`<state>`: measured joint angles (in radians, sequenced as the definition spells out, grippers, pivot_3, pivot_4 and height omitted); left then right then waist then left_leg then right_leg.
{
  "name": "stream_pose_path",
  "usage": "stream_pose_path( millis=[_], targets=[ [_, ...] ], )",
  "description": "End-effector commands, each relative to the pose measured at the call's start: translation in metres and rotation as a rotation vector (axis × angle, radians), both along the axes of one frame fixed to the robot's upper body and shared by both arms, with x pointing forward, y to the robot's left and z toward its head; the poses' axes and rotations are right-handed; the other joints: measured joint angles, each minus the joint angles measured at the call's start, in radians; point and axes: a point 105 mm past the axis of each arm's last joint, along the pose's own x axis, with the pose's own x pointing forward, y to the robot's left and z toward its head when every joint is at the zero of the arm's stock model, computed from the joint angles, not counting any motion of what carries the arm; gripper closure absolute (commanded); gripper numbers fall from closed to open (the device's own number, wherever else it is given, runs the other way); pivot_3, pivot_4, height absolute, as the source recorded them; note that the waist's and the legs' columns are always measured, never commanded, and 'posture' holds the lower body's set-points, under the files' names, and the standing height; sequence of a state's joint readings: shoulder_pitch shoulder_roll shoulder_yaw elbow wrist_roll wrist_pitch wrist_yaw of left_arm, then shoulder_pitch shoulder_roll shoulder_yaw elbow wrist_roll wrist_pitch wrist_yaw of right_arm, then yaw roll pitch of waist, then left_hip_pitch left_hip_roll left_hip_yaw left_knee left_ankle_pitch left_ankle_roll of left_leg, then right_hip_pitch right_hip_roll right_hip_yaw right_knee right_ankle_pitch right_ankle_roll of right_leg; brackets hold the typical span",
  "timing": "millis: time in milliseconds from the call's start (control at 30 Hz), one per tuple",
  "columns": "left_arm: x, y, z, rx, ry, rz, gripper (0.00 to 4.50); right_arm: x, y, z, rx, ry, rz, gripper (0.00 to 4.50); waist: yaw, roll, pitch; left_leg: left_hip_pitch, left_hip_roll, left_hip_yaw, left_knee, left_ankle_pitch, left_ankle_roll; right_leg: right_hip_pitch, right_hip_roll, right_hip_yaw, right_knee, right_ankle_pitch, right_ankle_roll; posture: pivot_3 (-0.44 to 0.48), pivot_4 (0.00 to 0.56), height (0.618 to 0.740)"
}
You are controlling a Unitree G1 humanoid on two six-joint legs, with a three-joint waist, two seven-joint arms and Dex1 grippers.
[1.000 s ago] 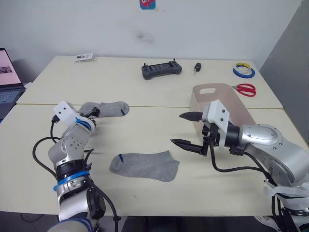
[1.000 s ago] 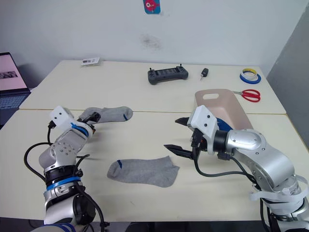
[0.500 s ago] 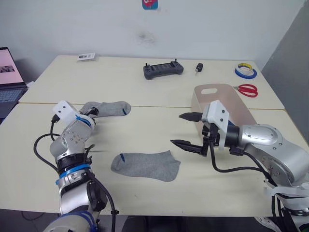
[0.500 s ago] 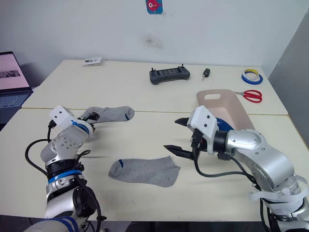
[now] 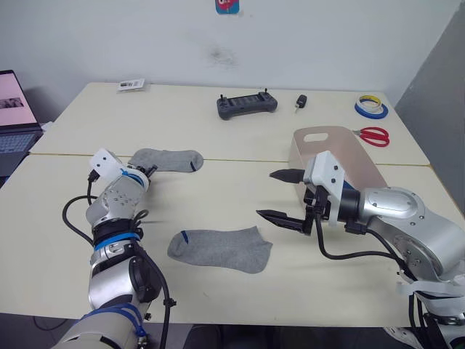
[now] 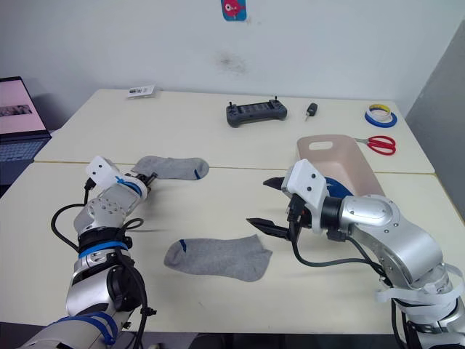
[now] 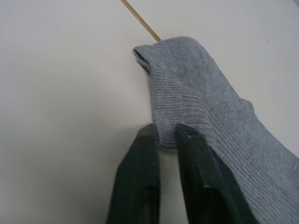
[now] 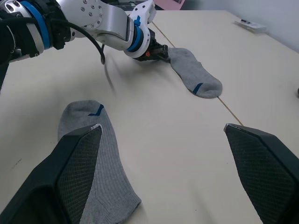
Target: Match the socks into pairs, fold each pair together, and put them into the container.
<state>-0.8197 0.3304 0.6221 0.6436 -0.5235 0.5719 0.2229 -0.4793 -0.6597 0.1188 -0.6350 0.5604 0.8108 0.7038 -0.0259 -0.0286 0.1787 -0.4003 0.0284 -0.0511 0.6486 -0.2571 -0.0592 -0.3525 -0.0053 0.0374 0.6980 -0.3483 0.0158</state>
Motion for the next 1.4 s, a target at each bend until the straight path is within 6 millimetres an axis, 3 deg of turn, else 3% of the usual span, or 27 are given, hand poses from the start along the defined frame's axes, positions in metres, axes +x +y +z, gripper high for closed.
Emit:
stream_pose_path(
  millis=[33, 200, 500, 633, 733, 833, 933, 1100, 1233, 1300, 1400],
  targets=[
    [0.002, 0.008, 0.016, 0.033, -0.055, 0.017, 4.48, -0.005, 0.002, 0.008, 0.007, -0.047, 0.015, 0.0, 0.0, 0.0, 0.0, 0.0, 0.0, 0.0, 0.0, 0.0, 0.0, 0.0, 0.0, 0.0, 0.0, 0.0, 0.0, 0.0, 0.15, 0.74],
    [-0.006, 0.025, 0.031, 0.11, -0.128, 0.076, 4.48, -0.006, 0.002, 0.007, 0.009, -0.048, 0.016, 0.0, 0.0, 0.0, 0.0, 0.0, 0.0, 0.0, 0.0, 0.0, 0.0, 0.0, 0.0, 0.0, 0.0, 0.0, 0.0, 0.0, 0.15, 0.74],
    [-0.037, 0.058, 0.084, 0.347, -0.264, 0.123, 4.48, -0.009, 0.003, 0.006, 0.021, -0.038, 0.02, 0.0, -0.003, 0.0, 0.0, 0.0, 0.001, 0.0, -0.001, 0.0, 0.0, 0.0, 0.0, 0.001, 0.0, 0.0, 0.0, 0.0, 0.15, 0.74],
    [-0.051, 0.06, 0.135, 0.651, -0.366, 0.054, 4.48, -0.009, 0.005, 0.005, 0.028, -0.035, 0.028, 0.0, -0.003, 0.0, 0.0, 0.0, 0.0, 0.0, -0.001, 0.0, 0.0, 0.0, 0.0, 0.001, 0.0, 0.0, 0.0, 0.0, 0.15, 0.74],
    [-0.049, 0.041, 0.142, 0.777, -0.368, -0.075, 4.48, -0.009, 0.005, 0.004, 0.03, -0.033, 0.029, 0.0, -0.002, 0.0, 0.0, 0.0, 0.001, 0.0, -0.001, 0.0, 0.0, -0.001, 0.0, 0.001, 0.0, 0.0, 0.0, 0.0, 0.15, 0.74],
    [-0.043, 0.009, 0.134, 0.842, -0.357, -0.267, 4.48, -0.009, 0.006, 0.004, 0.032, -0.031, 0.029, 0.0, 0.003, 0.0, 0.0, 0.0, 0.0, 0.0, -0.001, 0.0, -0.001, 0.0, 0.0, 0.0, -0.001, 0.0, 0.0, 0.0, 0.15, 0.74],
    [-0.041, -0.038, 0.107, 0.917, -0.315, -0.581, 4.48, -0.009, 0.005, 0.003, 0.031, -0.028, 0.022, 0.0, 0.001, 0.0, 0.0, 0.0, 0.0, 0.001, -0.002, 0.0, -0.001, 0.0, -0.001, 0.001, -0.001, 0.0, 0.0, 0.0, 0.15, 0.74],
    [-0.048, -0.091, 0.064, 0.941, -0.262, -0.917, 4.48, -0.011, 0.001, 0.002, 0.022, -0.018, 0.001, 0.0, -0.002, 0.0, 0.0, 0.0, 0.001, 0.001, -0.002, 0.0, 0.0, -0.001, 0.001, 0.001, -0.001, 0.0, 0.0, 0.0, 0.15, 0.74],
    [-0.057, -0.13, 0.037, 0.884, -0.256, -1.104, 4.48, -0.014, -0.005, -0.003, -0.001, -0.007, -0.022, 0.0, -0.003, 0.0, 0.001, 0.0, 0.001, 0.001, -0.002, 0.0, 0.0, -0.001, 0.001, 0.002, 0.0, 0.0, 0.0, 0.0, 0.15, 0.74],
    [-0.061, -0.14, 0.033, 0.855, -0.258, -1.141, 4.48, -0.015, -0.007, -0.004, -0.009, -0.002, -0.03, 0.0, -0.003, 0.0, 0.001, 0.0, 0.0, 0.001, -0.002, 0.0, 0.0, -0.001, 0.001, 0.002, 0.0, 0.0, 0.0, 0.0, 0.15, 0.74],
    [-0.078, -0.164, 0.015, 0.792, -0.241, -1.279, 4.48, -0.016, -0.017, -0.009, -0.036, 0.011, -0.064, 0.0, -0.003, 0.0, 0.001, 0.0, 0.001, 0.001, -0.002, 0.0, 0.001, -0.001, 0.001, 0.002, -0.001, 0.0, 0.0, 0.0, 0.15, 0.74]
  ],
)
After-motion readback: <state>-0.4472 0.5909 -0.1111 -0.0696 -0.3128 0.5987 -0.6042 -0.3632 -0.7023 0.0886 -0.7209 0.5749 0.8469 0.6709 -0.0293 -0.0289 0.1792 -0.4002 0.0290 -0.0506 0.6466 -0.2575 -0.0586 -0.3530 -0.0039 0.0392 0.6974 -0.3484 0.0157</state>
